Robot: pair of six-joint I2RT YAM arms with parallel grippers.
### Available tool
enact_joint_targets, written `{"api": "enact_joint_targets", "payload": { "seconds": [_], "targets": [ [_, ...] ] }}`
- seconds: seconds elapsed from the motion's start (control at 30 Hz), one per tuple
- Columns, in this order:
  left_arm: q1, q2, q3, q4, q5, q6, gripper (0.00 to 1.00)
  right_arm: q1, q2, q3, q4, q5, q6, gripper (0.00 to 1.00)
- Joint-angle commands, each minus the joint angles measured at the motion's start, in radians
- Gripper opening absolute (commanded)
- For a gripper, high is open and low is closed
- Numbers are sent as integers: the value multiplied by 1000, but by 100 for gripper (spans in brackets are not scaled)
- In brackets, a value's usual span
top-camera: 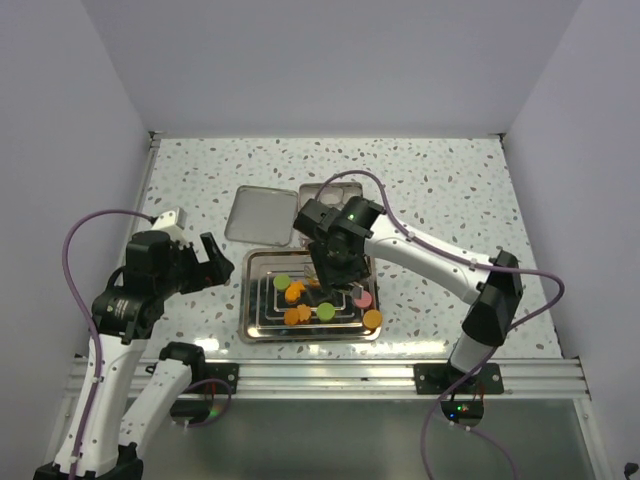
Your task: Pack the cookies
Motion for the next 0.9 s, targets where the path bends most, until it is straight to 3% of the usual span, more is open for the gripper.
{"api": "enact_joint_targets", "payload": {
  "seconds": [0.0, 0.7, 0.87],
  "targets": [
    [-8, -4, 23, 23, 6, 23, 100, 13, 27, 62, -52, 41, 11, 58],
    [-13, -21, 7, 19, -17, 26, 100, 24, 170, 145, -148, 101, -51, 58],
    [-13, -21, 6, 20, -22, 26, 100, 25, 167, 113, -131, 73, -54, 54]
  ]
}}
